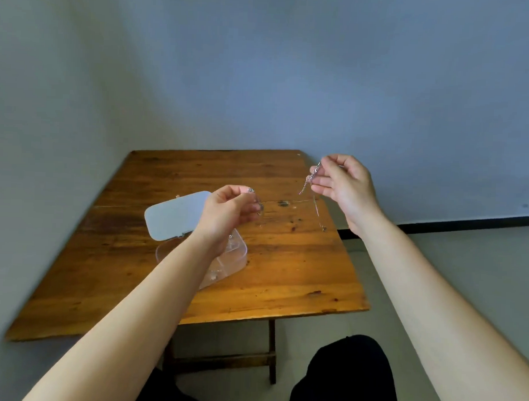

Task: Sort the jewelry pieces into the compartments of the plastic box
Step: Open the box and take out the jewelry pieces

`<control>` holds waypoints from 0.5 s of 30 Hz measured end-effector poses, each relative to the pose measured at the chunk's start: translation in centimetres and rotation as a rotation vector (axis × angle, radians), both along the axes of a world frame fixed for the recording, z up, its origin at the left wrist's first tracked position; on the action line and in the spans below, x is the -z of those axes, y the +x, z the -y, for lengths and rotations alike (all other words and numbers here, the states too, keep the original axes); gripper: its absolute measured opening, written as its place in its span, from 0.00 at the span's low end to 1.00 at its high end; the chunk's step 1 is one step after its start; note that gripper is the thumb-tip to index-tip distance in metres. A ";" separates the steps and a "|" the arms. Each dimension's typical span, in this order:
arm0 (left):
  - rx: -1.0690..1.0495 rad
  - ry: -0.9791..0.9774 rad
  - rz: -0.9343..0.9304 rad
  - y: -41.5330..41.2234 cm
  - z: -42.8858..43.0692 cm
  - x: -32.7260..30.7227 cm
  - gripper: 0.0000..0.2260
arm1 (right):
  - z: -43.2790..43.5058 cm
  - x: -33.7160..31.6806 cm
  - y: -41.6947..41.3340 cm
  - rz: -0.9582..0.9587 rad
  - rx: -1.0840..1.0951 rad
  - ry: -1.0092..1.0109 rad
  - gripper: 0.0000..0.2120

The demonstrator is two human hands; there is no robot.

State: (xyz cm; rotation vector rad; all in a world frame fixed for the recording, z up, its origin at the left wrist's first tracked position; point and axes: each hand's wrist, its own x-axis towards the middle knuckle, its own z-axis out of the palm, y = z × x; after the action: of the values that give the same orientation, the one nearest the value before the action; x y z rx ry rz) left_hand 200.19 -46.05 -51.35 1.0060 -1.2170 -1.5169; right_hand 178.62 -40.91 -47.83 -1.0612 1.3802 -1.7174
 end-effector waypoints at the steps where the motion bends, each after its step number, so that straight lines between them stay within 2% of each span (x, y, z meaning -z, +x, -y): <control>1: 0.014 0.028 -0.003 -1.2 -0.4 0.7 0.04 | -0.3 0.6 -0.6 -0.002 0.014 0.017 0.03; 6: 0.085 0.188 0.082 -5.8 -2.3 5.3 0.05 | -1.6 5.2 -2.2 -0.051 0.075 0.168 0.03; 10: 0.058 0.347 0.281 -6.9 -4.0 9.1 0.05 | -3.0 11.0 -2.7 -0.263 0.049 0.419 0.08; 12: 0.001 0.404 0.303 -6.8 -4.4 9.9 0.02 | -3.7 13.3 -2.8 -0.392 -0.021 0.531 0.06; 15: -0.004 0.381 0.316 -6.0 -4.1 9.4 0.02 | -3.9 14.8 -2.9 -0.552 -0.047 0.628 0.11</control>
State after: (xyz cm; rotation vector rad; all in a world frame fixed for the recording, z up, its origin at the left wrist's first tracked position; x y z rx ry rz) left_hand 194.17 -41.99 -60.73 1.5458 -1.1563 -1.6671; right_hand 175.75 -36.98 -62.65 -1.2098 2.0296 -0.8569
